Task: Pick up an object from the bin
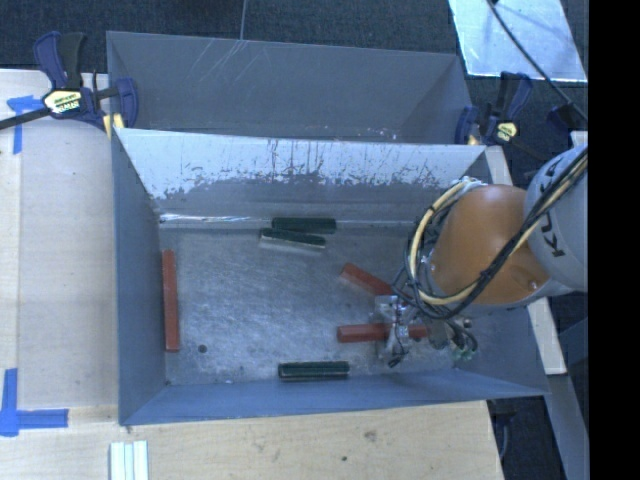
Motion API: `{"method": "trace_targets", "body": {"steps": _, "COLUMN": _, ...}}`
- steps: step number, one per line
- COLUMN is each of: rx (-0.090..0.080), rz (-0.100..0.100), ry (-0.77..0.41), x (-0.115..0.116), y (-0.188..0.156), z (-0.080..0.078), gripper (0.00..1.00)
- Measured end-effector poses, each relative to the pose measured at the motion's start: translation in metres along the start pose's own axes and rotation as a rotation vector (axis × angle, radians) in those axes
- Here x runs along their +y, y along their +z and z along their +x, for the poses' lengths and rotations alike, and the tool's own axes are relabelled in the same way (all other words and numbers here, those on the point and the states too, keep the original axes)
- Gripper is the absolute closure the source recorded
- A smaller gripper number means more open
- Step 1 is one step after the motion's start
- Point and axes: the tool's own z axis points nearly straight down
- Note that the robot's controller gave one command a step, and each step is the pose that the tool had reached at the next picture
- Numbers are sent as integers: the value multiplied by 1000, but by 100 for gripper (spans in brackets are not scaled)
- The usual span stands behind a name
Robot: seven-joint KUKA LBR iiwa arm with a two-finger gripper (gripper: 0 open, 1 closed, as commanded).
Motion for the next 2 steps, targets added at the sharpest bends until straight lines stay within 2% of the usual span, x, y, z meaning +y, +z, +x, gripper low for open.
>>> {"method": "trace_targets", "body": {"steps": 1, "rx": -1, "rz": 1, "ry": 2, "x": -1, "y": -64, "z": -2, "gripper": 100}}
{"method": "trace_targets", "body": {"steps": 2, "rx": 1, "rz": 0, "ry": 3, "x": -1, "y": -96, "z": -4, "gripper": 100}}
